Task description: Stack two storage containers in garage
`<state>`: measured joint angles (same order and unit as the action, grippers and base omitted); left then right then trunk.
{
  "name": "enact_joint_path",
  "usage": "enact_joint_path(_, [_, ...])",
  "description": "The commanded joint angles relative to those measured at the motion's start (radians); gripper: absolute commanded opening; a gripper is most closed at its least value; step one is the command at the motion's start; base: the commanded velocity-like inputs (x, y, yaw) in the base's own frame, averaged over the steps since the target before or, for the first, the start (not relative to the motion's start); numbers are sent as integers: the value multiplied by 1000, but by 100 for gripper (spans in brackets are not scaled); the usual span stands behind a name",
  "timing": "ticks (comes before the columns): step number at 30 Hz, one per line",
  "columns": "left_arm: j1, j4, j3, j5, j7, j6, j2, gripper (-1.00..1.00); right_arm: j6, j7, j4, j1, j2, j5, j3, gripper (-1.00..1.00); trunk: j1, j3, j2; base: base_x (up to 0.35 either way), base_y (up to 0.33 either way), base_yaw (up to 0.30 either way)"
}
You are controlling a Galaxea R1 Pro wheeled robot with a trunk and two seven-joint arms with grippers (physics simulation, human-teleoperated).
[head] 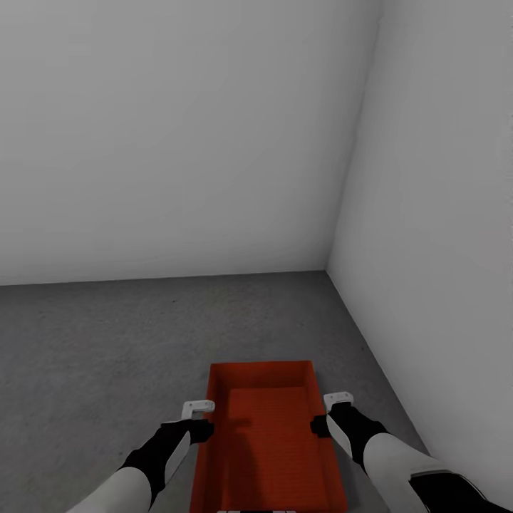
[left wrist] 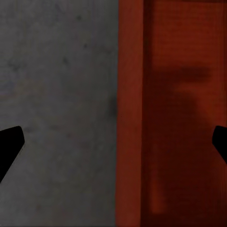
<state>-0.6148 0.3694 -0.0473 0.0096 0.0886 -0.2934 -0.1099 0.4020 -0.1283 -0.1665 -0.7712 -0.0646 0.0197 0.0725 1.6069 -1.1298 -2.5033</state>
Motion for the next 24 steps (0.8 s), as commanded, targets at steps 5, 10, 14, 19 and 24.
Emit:
enact_joint_path(5, [0,2,-5,1,2,-6,-1,100,8,-2,-2,0,0,2,7,100,-2,19,1,0,0,0])
enact_joint_path(10, [0,2,-5,1,2,-6,-1,100,8,-2,-2,0,0,2,7,100,-5,38,2,0,0,0])
enact_joint_path(14, [0,2,-5,1,2,-6,-1,100,8,-2,-2,0,0,2,7,100,-6,53,3,0,0,0])
enact_joint_path(19, [0,2,-5,1,2,-6,-1,100,8,-2,-2,0,-1,2,7,100,-22,70,31,0,0,0])
enact_joint_path(24, [0,2,-5,1,2,-6,-1,100,8,-2,-1,0,-1,2,7,100,-41,85,66,0,0,0])
